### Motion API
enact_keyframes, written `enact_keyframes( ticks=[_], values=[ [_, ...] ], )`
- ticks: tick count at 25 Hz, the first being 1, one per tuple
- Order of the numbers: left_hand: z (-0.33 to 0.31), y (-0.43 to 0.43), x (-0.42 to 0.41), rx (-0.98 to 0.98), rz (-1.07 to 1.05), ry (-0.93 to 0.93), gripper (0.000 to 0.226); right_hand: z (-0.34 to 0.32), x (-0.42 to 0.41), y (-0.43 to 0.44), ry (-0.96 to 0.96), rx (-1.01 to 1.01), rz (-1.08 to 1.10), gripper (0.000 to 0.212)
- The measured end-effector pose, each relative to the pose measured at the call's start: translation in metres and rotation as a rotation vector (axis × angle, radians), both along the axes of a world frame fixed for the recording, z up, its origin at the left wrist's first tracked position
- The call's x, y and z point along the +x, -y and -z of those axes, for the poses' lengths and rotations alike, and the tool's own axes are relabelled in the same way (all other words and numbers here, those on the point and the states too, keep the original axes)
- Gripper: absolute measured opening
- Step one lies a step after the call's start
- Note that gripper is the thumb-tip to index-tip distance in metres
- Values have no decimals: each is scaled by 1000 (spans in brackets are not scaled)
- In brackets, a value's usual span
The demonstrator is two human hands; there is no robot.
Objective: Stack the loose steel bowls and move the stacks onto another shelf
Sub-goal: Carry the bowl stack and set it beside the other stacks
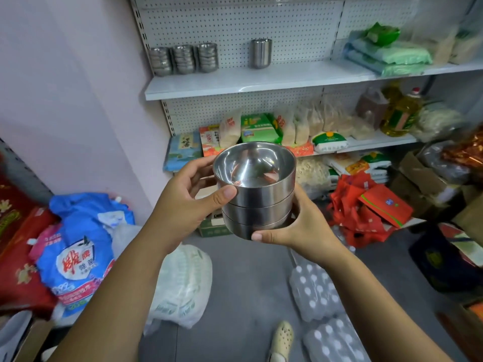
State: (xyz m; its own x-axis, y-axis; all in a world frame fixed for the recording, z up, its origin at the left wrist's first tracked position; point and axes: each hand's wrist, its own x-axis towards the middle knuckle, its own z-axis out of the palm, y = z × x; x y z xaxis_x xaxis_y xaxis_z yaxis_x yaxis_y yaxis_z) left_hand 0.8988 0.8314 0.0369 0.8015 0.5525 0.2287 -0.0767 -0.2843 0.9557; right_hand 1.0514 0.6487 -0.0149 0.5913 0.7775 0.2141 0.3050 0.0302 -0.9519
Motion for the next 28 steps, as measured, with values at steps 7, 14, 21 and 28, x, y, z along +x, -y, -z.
enact_keyframes(
  ticks=[7, 14, 21, 28],
  values=[
    [-17, -66, 150, -10, -53, 35, 76, -17, 158, -75, 12, 36, -29, 100],
    [-13, -105, 286, -10, -119, 68, 71, -13, 287, -123, -19, 31, 3, 97],
    [4, -169, 406, 49, 7, -18, 72, 13, 390, -164, -49, -22, 103, 94],
    [-31, -282, 554, 137, 210, 13, 63, -15, 510, -262, -16, 33, 294, 91]
  ],
)
